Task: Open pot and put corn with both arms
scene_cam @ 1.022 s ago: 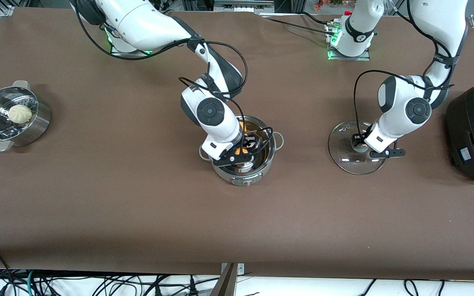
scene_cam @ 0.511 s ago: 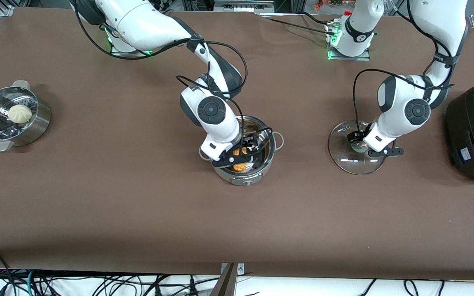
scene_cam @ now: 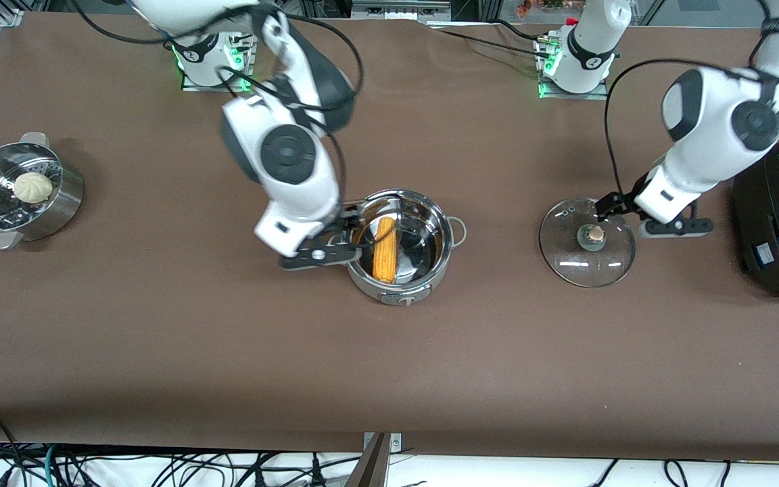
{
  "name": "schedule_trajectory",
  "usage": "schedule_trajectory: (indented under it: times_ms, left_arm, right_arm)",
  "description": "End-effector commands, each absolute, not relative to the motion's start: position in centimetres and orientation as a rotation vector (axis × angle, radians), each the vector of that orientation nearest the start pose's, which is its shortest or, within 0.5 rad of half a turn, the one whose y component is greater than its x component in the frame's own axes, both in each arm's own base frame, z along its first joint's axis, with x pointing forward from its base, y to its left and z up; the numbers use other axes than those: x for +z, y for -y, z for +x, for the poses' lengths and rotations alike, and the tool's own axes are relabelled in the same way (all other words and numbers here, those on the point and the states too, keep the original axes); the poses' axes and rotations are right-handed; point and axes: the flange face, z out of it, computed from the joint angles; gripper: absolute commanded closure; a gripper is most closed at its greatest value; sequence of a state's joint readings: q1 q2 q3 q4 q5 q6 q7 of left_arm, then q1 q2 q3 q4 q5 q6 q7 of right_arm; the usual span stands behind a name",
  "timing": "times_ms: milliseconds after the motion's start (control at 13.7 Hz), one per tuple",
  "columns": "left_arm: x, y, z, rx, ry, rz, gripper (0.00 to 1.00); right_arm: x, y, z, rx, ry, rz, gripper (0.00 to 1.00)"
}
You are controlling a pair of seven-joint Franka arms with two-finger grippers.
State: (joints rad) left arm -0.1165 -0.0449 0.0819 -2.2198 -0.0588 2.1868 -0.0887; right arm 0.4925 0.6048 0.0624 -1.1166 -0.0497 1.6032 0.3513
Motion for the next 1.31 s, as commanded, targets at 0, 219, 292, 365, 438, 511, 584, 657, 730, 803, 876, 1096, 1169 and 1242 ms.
schedule_trajectory:
  times_ms: [0,219,292,365,438,511,584,657,730,803,876,1096,1169,1242]
  left_arm:
    - [47.9,-0.2,50.6,-0.050,0.102,-3.135,0.00]
    - [57.1,-1.8,50.9,0.013,0.020,-3.119,0.00]
    - [59.7,-2.5,50.7,0.021,-0.045,-3.126,0.00]
    - [61.8,-3.4,50.4,0.014,-0.079,-3.131,0.00]
    - [63.2,-3.6,50.4,0.002,-0.095,-3.132,0.00]
    - [64.6,-3.5,50.3,-0.008,-0.092,-3.131,0.00]
    - [65.3,-3.4,50.3,0.007,-0.098,-3.130,0.00]
    - [65.7,-3.2,50.2,0.011,-0.107,-3.130,0.00]
    - [65.7,-2.8,50.2,0.016,-0.107,-3.128,0.00]
    - [65.6,-2.2,50.3,0.020,-0.119,-3.116,0.00]
    - [65.6,-2.2,50.3,0.019,-0.115,-3.121,0.00]
    - [65.6,-2.1,50.3,0.019,-0.117,-3.119,0.00]
    - [65.5,-2.1,50.3,0.022,-0.119,-3.116,0.00]
    - [65.0,-2.2,50.6,0.036,-0.115,-3.115,0.00]
  right_arm:
    - [49.9,-27.3,62.9,0.238,0.297,-3.189,0.00]
    - [56.2,-16.4,63.3,0.140,0.210,-3.172,0.00]
    - [56.6,-14.1,62.2,0.141,0.156,-3.180,0.00]
    - [57.4,-11.5,61.6,0.089,0.084,-3.181,0.00]
    - [57.9,-9.0,61.1,0.051,0.013,-3.183,0.00]
    - [58.4,-7.7,59.9,0.050,-0.035,-3.185,0.00]
    - [59.0,-6.1,58.6,0.049,-0.064,-3.184,0.00]
    - [59.8,-5.7,57.6,0.048,-0.082,-3.154,0.00]
    - [60.1,-5.2,56.7,0.067,-0.089,-3.129,0.00]
    - [60.6,-4.2,55.9,0.054,-0.030,-3.136,0.00]
    - [60.4,-2.6,55.7,0.053,0.119,-3.140,0.00]
    - [58.5,3.0,55.8,0.089,0.099,-3.133,0.00]
    - [58.7,2.9,55.6,0.069,0.089,-3.133,0.00]
    - [58.9,3.0,55.1,0.065,0.089,-3.134,0.00]
